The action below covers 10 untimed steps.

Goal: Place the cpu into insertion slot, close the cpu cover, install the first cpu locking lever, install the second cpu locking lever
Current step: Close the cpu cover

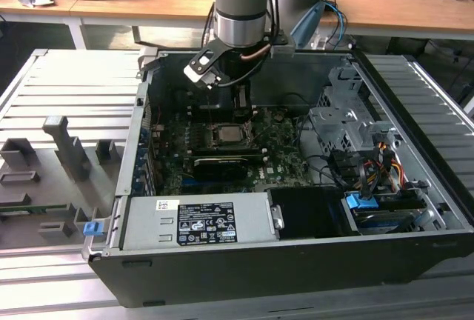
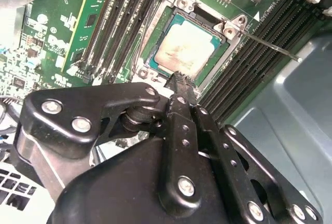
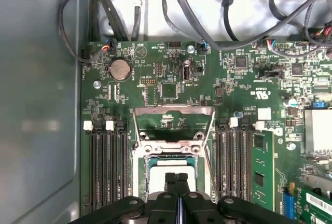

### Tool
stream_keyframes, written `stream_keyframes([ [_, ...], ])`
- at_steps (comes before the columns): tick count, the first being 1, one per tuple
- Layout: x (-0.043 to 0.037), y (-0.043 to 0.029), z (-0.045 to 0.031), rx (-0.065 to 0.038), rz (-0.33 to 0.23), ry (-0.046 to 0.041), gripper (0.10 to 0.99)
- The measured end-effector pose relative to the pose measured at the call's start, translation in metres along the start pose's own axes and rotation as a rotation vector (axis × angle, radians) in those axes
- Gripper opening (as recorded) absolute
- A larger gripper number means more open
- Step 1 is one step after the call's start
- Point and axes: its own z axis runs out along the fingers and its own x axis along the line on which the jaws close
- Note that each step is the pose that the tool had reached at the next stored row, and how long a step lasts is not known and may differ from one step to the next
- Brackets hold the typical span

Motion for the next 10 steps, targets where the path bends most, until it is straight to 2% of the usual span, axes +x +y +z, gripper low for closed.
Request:
stream_keyframes([
  [1, 0.0, 0.0002, -0.0036, 0.0, 0.0, -0.0001, 0.106],
  [3, 0.0, 0.0004, -0.006, 0.0, 0.0, 0.0, 0.106],
  [10, -0.0001, 0.002, -0.0097, 0.0, 0.0, -0.0002, 0.106],
])
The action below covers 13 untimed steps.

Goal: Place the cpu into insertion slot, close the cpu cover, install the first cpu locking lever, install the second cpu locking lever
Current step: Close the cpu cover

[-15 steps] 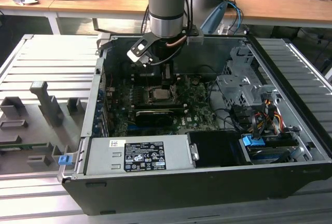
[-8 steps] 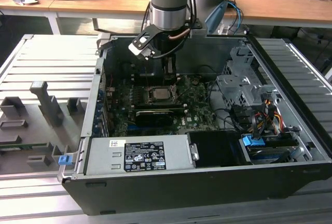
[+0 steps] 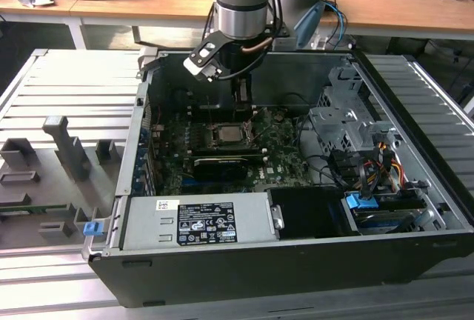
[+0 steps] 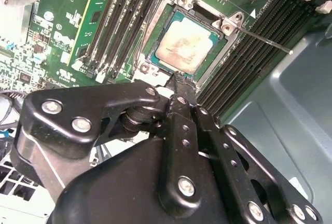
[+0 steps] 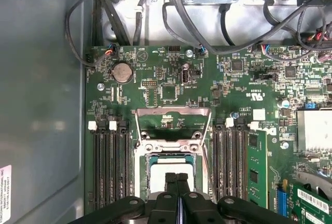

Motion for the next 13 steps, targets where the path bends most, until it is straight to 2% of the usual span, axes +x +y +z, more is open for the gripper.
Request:
stream_keyframes([
  [7, 0.0001, 0.0028, -0.0028, 0.0, 0.0, 0.0005, 0.106],
  [10, 0.0001, 0.0085, -0.0025, 0.0, 0.0, 0.0001, 0.106],
  [13, 0.0002, 0.0095, -0.0032, 0.0, 0.0, 0.0, 0.106],
])
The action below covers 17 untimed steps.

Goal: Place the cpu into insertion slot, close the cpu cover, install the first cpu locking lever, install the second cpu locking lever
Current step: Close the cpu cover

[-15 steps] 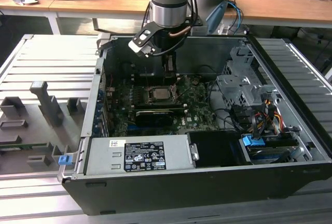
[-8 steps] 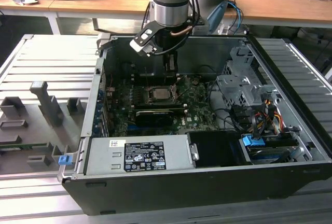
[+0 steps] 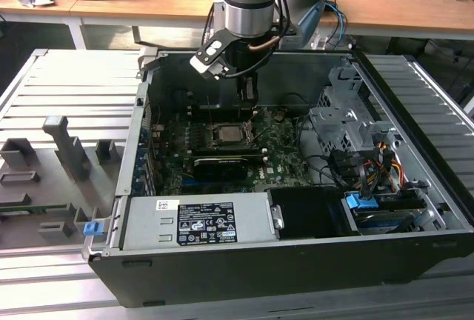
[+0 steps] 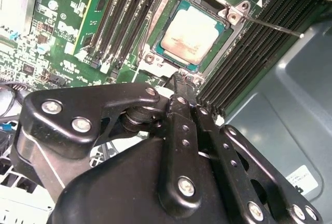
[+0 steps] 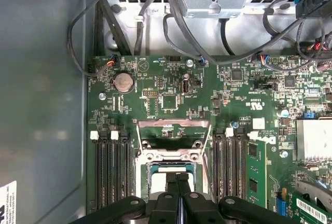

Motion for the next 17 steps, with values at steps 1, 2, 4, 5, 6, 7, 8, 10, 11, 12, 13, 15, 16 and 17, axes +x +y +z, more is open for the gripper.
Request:
stream_keyframes([
  [1, 0.0, 0.0001, -0.0004, 0.0, 0.0, 0.0, 0.106],
  [2, 0.0, 0.0003, -0.0016, 0.0, 0.0, 0.0001, 0.106],
  [4, 0.0, 0.0013, -0.0038, 0.0, 0.0, 0.0004, 0.106],
  [5, 0.0, 0.003, -0.0038, 0.0, 0.0, 0.0001, 0.106],
  [6, 0.0, 0.0046, -0.0038, 0.0, 0.0, 0.0, 0.106],
  [7, 0.0, 0.0052, -0.0037, 0.0, 0.0, 0.0001, 0.106],
  [8, 0.0001, 0.0054, -0.004, 0.0, 0.0, 0.0, 0.106],
  [10, 0.0, 0.0055, -0.0054, 0.0, 0.0, 0.0001, 0.106],
  [11, 0.0, 0.0056, -0.0056, 0.0, 0.0, 0.0002, 0.106],
  [12, 0.0, 0.0056, -0.0057, 0.0, 0.0, 0.0002, 0.106],
  [13, 0.0001, 0.0063, -0.0057, 0.0, 0.0, 0.0003, 0.106],
  [15, 0.0, 0.0075, -0.0058, 0.0, 0.0, 0.0, 0.106],
  [16, 0.0, 0.009, -0.0057, 0.0, 0.0, -0.0001, 0.106],
  [17, 0.0001, 0.0104, -0.0056, 0.0, 0.0, 0.0, 0.106],
])
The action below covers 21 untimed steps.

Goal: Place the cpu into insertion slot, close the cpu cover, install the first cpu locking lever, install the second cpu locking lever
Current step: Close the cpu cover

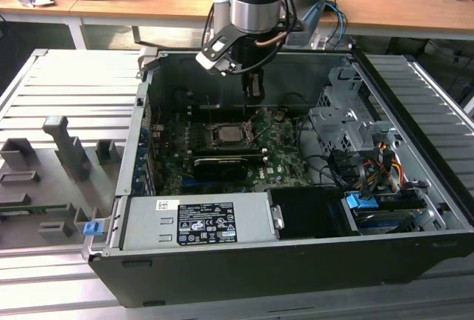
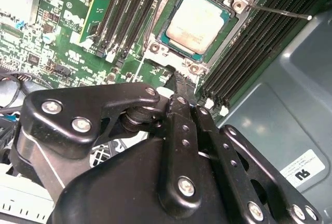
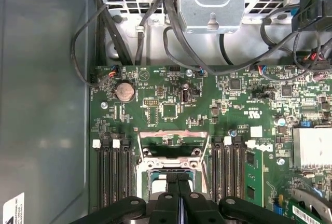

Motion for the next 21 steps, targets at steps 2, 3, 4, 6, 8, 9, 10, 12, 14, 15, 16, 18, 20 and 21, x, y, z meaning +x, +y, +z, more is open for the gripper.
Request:
stream_keyframes([
  [2, 0.0, 0.0018, 0.0001, 0.0, 0.0, 0.0, 0.106],
  [3, 0.0, 0.0024, 0.0001, 0.0, 0.0, -0.0001, 0.106],
  [4, 0.0001, 0.0037, 0.0002, 0.0, 0.0, 0.0, 0.106],
  [6, 0.0001, 0.0059, 0.0, 0.0, 0.0, -0.0003, 0.106],
  [8, 0.0001, 0.0103, -0.0004, 0.0, 0.0, -0.001, 0.106],
  [9, 0.0002, 0.0123, -0.0004, 0.0, 0.0, -0.0013, 0.106],
  [10, 0.0002, 0.0139, -0.0004, 0.0, 0.0, -0.0016, 0.106],
  [12, 0.0002, 0.017, -0.0015, 0.0, 0.0, -0.002, 0.106],
  [14, 0.0002, 0.0183, -0.003, 0.0, 0.0, -0.0018, 0.106],
  [15, 0.0002, 0.0193, -0.0037, 0.0, 0.0, -0.0017, 0.106],
  [16, 0.0003, 0.0208, -0.0038, 0.0, 0.0, -0.0013, 0.106],
  [18, 0.0003, 0.0237, -0.0039, 0.0, 0.0, -0.0018, 0.106],
  [20, 0.0003, 0.027, -0.0036, 0.0, 0.0, -0.0017, 0.106],
  [21, 0.0004, 0.0286, -0.0035, 0.0, 0.0, -0.0017, 0.106],
])
